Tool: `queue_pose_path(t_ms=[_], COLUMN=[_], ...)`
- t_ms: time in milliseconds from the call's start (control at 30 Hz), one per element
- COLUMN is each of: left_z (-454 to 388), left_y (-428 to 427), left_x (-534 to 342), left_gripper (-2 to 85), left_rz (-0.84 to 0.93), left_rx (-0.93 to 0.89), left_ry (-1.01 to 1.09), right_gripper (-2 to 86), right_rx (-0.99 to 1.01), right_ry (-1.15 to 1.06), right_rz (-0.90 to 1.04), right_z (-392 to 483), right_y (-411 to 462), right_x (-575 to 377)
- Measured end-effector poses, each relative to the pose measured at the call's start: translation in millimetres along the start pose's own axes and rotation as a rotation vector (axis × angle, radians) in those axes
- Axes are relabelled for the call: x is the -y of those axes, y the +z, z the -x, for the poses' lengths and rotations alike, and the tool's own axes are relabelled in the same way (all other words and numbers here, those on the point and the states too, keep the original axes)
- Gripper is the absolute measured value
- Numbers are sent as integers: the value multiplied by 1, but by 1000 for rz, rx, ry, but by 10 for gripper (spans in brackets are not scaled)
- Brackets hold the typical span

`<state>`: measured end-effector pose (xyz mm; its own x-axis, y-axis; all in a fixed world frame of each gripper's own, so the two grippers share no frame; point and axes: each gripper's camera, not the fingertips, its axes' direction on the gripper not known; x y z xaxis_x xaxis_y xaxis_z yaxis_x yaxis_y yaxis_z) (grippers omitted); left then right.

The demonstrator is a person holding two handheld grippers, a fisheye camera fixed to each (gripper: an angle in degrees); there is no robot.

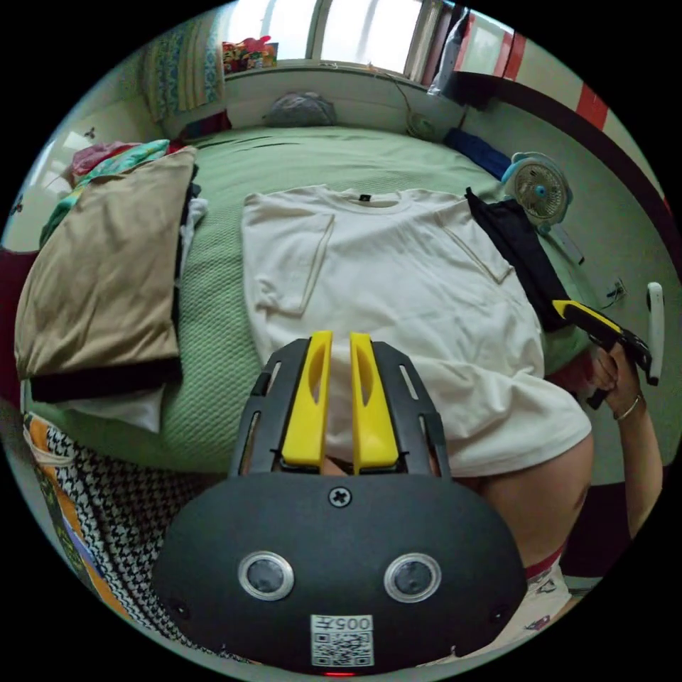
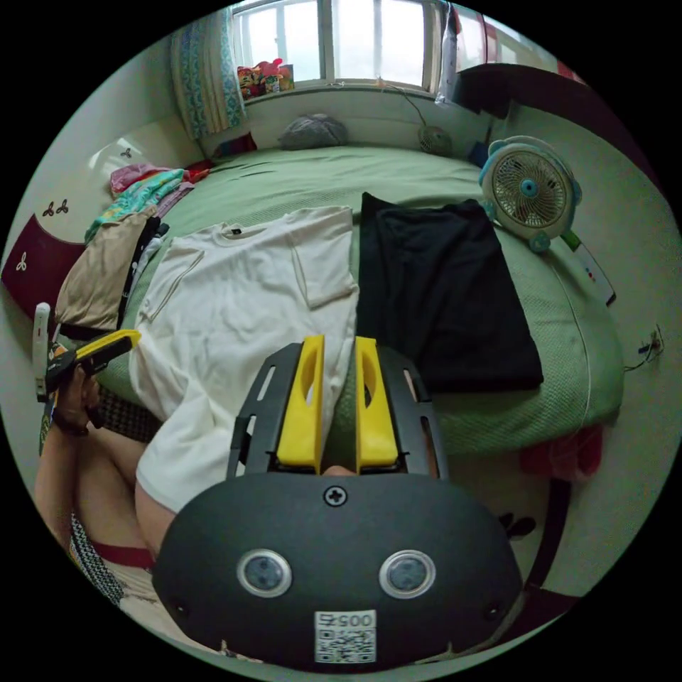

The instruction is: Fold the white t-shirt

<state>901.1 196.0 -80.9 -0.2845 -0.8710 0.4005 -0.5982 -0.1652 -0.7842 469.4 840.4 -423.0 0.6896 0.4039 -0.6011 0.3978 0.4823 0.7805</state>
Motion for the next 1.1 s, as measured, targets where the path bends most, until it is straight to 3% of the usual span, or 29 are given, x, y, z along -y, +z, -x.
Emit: queue_pose_path(t_ms=[133,367,767,933,1100], left_z=[27,47,81,84,93], left_y=[-5,-8,-3,-5,-17], left_x=[-17,-41,-73,-81,-92], left_gripper=[107,144,171,136,37], left_rz=[-12,36,131,164,131], left_rx=[-90,3,-34,39,6], left_ry=[-75,-33,-94,-72,-88], right_gripper=[66,78,82,69,28], right_rx=[-10,9,13,9,-30], right_ry=[21,31,98,110,59], right_rz=[23,69,101,114,140], right_z=[-4,-9,-10,-9,-3], right_y=[-2,5,19,15,10], right_x=[-17,-38,-42,-44,-45])
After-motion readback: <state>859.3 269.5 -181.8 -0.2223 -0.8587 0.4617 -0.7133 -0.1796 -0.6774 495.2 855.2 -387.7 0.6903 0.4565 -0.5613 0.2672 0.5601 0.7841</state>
